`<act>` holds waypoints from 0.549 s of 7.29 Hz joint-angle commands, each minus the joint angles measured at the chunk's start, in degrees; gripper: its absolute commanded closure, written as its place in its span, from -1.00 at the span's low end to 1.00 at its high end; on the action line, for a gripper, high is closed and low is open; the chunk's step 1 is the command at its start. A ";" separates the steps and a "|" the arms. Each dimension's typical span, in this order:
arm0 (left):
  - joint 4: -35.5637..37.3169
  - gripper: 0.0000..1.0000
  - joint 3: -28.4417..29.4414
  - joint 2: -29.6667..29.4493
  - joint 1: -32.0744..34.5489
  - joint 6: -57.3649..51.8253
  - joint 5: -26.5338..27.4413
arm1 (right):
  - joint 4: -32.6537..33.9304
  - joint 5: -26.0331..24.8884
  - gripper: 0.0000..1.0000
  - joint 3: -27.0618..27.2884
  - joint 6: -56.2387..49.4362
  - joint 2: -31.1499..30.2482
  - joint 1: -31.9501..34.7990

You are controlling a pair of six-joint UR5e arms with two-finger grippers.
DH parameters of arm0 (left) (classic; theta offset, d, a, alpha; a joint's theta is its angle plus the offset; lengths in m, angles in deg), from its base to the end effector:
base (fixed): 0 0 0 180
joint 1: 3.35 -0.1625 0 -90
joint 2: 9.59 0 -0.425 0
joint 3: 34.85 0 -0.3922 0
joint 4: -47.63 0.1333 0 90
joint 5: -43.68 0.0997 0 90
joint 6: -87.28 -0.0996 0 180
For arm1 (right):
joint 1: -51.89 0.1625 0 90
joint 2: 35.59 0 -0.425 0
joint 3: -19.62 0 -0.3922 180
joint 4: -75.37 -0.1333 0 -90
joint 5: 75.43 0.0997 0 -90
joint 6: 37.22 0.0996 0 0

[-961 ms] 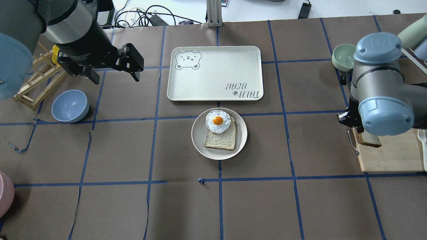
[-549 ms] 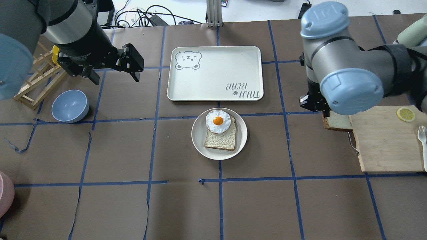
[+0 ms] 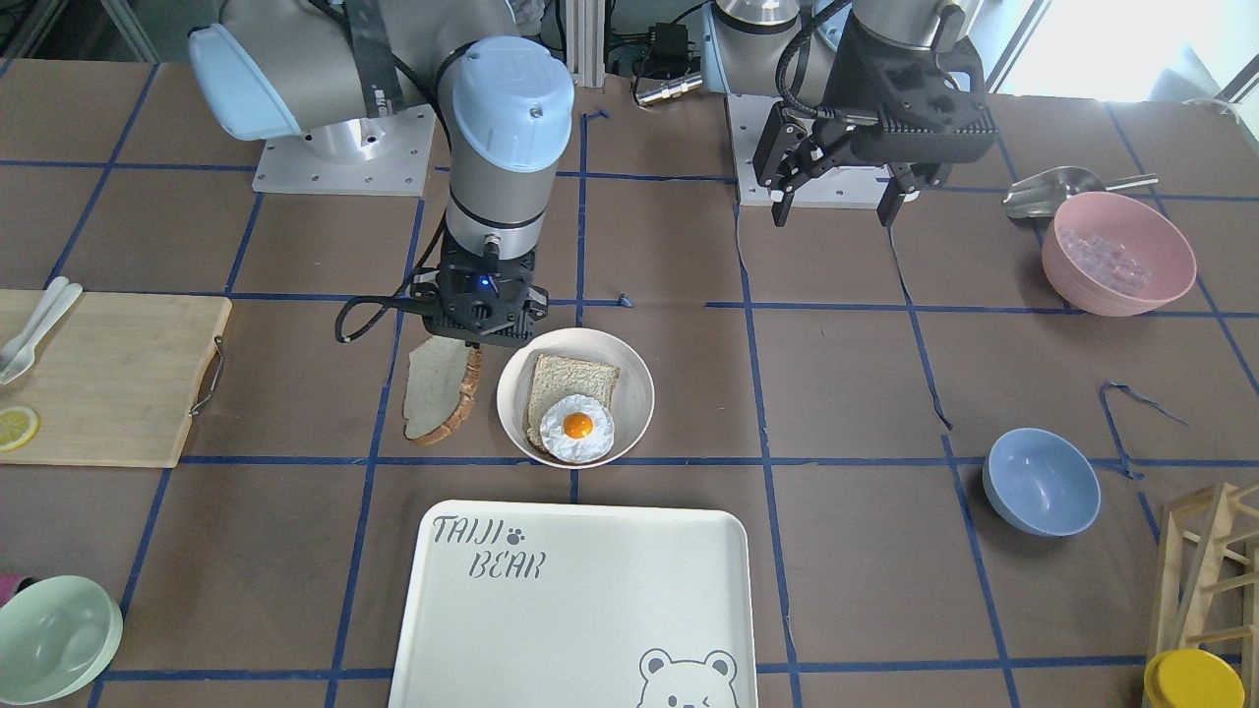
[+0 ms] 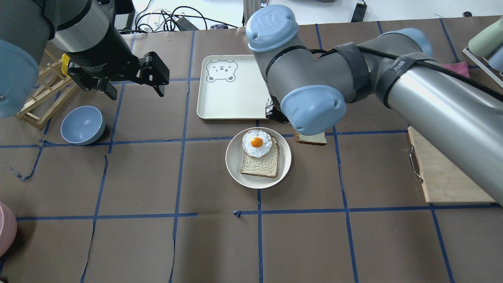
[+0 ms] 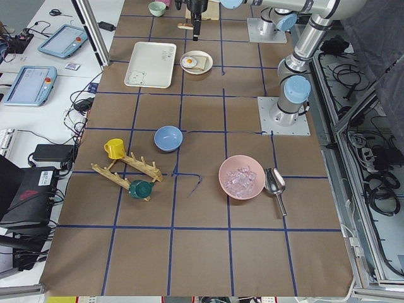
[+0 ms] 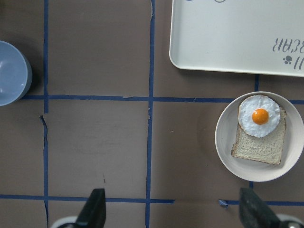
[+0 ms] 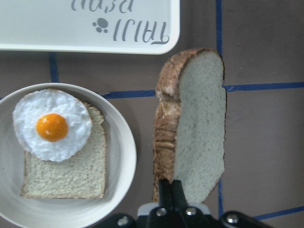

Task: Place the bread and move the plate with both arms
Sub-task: 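Lift the bread slice with the right gripper and carry it over the plate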

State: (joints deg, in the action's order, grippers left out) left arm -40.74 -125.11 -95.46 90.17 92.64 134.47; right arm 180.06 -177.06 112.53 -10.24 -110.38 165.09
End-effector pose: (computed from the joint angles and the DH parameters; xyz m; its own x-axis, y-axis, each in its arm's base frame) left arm -0.1605 -0.4605 0.5233 -0.9994 -0.0330 -0.0047 -0.0324 0.9948 -0.0967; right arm 0.3317 -0.4866 0.3473 -0.9765 0.0625 0.2065 0.0558 0.9977 -0.0380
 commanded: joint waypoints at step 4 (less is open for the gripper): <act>-0.05 -1.00 0.00 0.00 0.00 0.00 0.00 | 5.79 2.48 1.00 -1.33 20.58 7.81 7.29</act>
State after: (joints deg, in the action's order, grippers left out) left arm -40.78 -125.11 -95.45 90.17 92.64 134.47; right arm 185.67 -174.71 111.17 9.44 -103.70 171.73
